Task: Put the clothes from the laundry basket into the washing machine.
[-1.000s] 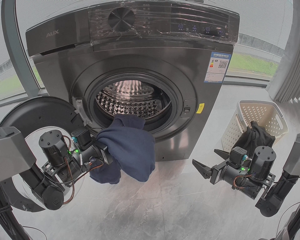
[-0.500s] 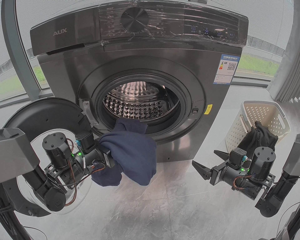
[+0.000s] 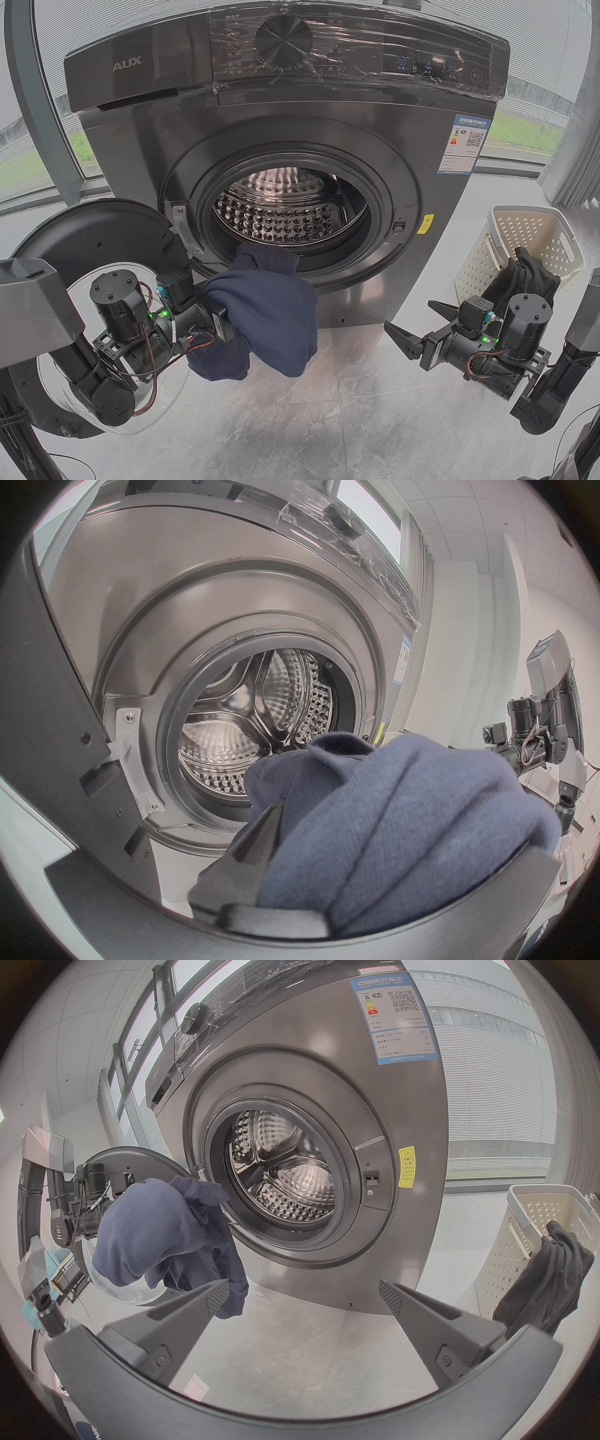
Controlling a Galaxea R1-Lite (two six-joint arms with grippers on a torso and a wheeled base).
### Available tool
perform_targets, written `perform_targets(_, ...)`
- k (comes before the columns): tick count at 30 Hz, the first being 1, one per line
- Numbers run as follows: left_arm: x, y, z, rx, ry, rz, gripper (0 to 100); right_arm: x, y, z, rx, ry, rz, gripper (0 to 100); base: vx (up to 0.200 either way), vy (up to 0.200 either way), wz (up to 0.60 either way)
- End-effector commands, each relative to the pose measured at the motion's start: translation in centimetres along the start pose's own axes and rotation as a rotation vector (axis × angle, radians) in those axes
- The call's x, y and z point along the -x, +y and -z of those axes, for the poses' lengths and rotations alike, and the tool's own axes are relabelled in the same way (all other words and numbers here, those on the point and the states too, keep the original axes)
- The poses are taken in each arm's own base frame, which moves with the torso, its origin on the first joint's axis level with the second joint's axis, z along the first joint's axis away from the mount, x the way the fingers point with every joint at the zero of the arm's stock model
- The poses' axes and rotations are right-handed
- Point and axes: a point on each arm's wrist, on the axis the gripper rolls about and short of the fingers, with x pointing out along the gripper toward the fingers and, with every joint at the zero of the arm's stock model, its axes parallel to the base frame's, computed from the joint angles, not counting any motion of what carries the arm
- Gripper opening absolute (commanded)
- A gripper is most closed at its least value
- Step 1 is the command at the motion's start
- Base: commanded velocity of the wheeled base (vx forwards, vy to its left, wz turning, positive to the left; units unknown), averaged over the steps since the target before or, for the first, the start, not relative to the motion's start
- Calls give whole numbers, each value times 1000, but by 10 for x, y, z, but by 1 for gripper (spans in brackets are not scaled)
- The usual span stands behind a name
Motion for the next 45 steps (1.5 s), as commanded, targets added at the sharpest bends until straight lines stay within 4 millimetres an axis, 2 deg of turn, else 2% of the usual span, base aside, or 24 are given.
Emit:
perform_targets(1, 0, 0, -1, 0, -9, 1, 0, 0, 0, 1, 0, 2, -1, 100, 0, 0, 0)
perform_targets(6, -1, 0, 0, -1, -5, 1, 0, 0, 1, 1, 0, 2, -1, 100, 0, 0, 0)
perform_targets(11, -2, 1, -1, 0, -8, -1, 0, 0, 1, 1, 0, 2, -2, 100, 0, -200, 0)
perform_targets(27, -3, 0, 3, 0, 2, 1, 0, 0, 1, 1, -4, 2, -2, 100, 0, 0, 0)
perform_targets(36, -5, 1, 2, 0, -7, -1, 0, 0, 4, 1, -3, 1, -13, 100, 200, 0, 0)
perform_targets(45, -11, 4, 4, -3, -13, -9, 0, 3, 12, 4, 2, 18, -45, 100, 0, 0, 0)
